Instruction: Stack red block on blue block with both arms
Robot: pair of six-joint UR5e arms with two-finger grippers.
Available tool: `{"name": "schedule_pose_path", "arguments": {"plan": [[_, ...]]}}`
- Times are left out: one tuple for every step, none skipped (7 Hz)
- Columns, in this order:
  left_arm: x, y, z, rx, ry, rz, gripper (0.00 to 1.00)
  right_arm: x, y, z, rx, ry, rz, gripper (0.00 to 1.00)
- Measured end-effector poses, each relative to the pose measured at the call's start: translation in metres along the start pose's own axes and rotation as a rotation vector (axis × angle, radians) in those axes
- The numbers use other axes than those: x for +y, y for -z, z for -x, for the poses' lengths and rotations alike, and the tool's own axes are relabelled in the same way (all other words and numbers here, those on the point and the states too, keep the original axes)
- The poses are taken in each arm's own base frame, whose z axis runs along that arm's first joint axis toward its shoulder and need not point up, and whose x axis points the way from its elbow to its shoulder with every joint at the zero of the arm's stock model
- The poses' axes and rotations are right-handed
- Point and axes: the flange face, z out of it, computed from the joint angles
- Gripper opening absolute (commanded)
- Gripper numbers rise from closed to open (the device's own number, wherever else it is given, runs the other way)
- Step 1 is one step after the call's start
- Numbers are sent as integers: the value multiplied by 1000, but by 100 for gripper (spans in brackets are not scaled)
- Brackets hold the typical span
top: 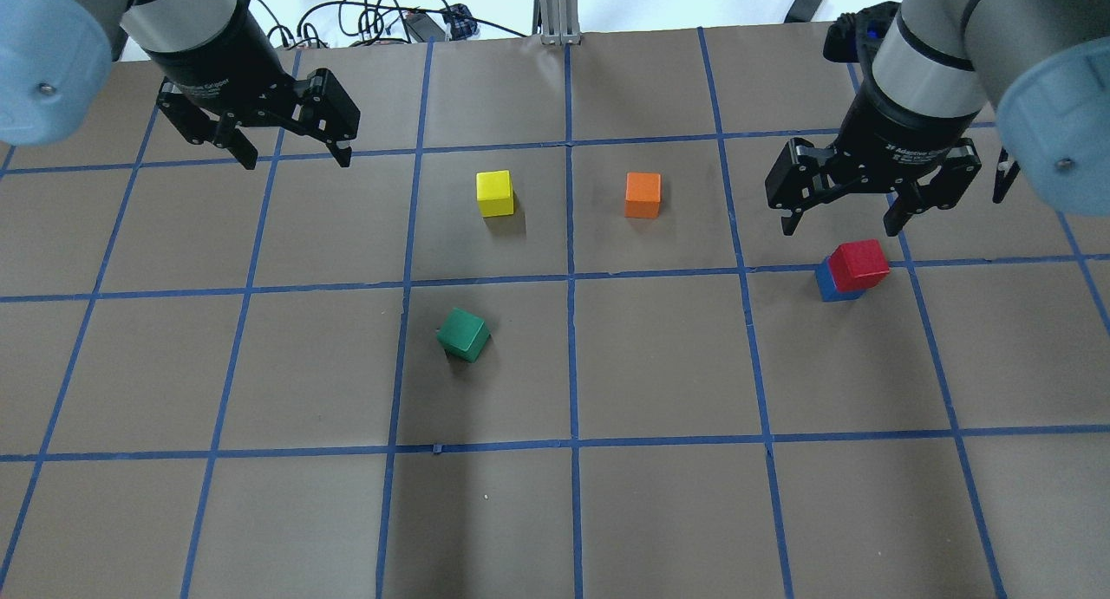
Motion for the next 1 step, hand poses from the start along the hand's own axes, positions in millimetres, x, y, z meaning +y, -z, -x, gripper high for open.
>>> {"name": "schedule_pose_path", "arguments": {"plan": [[0, 0, 0, 0, 0, 0, 100, 0, 0, 0, 0, -1, 0, 100]]}}
